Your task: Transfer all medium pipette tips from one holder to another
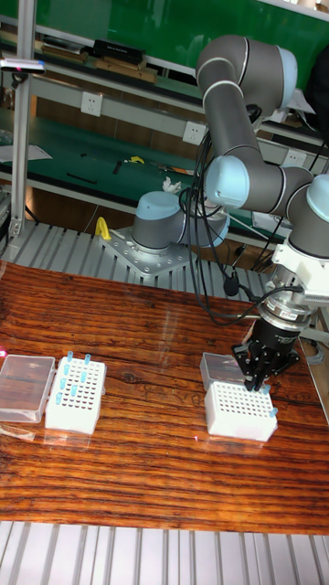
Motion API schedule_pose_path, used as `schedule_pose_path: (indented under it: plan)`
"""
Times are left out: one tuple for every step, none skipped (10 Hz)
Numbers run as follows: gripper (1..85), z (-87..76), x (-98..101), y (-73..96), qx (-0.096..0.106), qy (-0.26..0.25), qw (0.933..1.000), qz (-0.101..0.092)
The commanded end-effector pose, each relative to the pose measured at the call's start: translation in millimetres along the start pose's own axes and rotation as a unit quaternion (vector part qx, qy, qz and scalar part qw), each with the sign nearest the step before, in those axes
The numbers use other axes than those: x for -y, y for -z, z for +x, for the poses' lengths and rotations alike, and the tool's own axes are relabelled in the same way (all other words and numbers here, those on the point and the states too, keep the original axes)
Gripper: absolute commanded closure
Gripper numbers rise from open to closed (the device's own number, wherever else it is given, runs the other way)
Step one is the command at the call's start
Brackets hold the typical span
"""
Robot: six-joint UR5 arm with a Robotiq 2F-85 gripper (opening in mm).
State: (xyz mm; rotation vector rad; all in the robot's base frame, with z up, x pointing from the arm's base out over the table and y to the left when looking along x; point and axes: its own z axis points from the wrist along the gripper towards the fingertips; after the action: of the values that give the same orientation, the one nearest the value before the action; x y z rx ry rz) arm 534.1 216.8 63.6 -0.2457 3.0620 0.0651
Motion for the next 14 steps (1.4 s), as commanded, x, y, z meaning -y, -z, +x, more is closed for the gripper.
schedule_pose_path:
  plan:
    - [74.7,-1.6,-1.5,5.4,-0.004,-0.01,0.9999,0.001]
    - [75.7,-3.0,-2.8,7.2,-0.004,-0.012,0.9999,0.001]
    - [75.7,-2.9,-3.8,10.3,-0.006,-0.013,0.9999,0.002]
    - [75.7,-2.8,-3.5,15.5,-0.01,-0.013,0.9999,0.004]
    - [75.7,-3.1,-2.7,20.2,-0.012,-0.012,0.9998,0.004]
    - [75.7,-4.0,-1.6,25.3,-0.014,-0.011,0.9998,0.004]
    - [75.7,-5.4,-0.1,30.4,-0.017,-0.009,0.9998,0.003]
    - [75.7,-6.9,1.0,35.7,-0.019,-0.009,0.9998,0.003]
    - [75.7,-8.4,-0.6,40.4,-0.02,-0.011,0.9997,0.0]
    - [75.7,-9.8,-1.8,46.3,-0.022,-0.013,0.9997,-0.004]
    - [75.7,-11.0,-2.1,53.0,-0.026,-0.014,0.9995,-0.006]
    - [76.0,-13.0,-1.1,60.5,-0.027,-0.014,0.9995,-0.007]
    - [76.3,-14.1,-0.5,67.8,-0.031,-0.015,0.9994,-0.008]
    - [76.3,-15.0,-0.2,76.8,-0.035,-0.015,0.9992,-0.01]
